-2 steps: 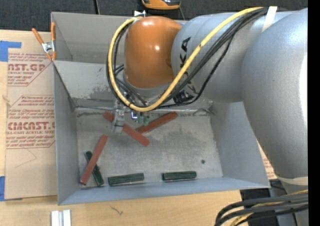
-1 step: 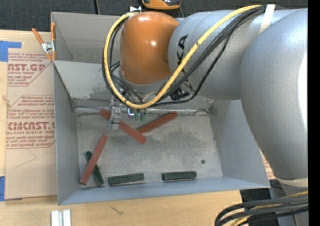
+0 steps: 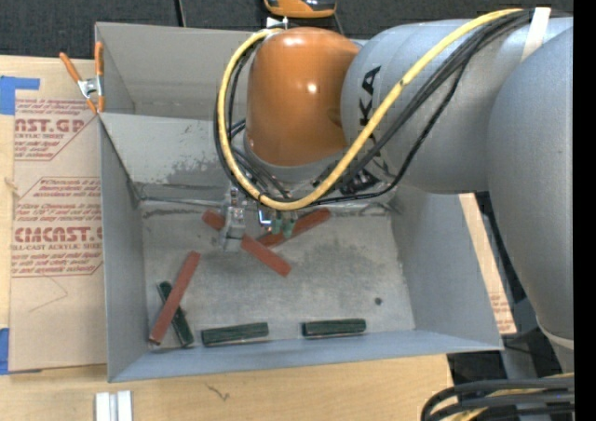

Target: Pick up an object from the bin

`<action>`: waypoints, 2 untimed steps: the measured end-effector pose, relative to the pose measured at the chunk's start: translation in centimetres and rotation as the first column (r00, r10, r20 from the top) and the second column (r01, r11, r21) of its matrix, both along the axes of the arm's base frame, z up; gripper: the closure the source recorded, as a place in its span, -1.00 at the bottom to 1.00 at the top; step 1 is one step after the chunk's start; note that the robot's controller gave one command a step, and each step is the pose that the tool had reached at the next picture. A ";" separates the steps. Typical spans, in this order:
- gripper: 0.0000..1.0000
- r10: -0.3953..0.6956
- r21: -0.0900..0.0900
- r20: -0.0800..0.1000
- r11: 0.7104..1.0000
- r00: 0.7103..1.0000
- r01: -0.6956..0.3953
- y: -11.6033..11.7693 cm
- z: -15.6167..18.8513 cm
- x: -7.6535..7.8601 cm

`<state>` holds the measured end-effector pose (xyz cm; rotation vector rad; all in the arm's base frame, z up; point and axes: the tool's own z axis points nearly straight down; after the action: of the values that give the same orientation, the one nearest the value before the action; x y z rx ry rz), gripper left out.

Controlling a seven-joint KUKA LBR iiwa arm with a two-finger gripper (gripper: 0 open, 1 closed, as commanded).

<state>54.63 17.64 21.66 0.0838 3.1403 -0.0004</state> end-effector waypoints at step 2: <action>-1.00 0.046 0.001 0.002 0.999 0.999 -0.046 2.4 -1.0 1.0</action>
Offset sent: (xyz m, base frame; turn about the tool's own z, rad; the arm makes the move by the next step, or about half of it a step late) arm 0.0000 0.0000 0.0000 0.0000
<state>55.66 20.04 20.66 0.0115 3.1396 0.0011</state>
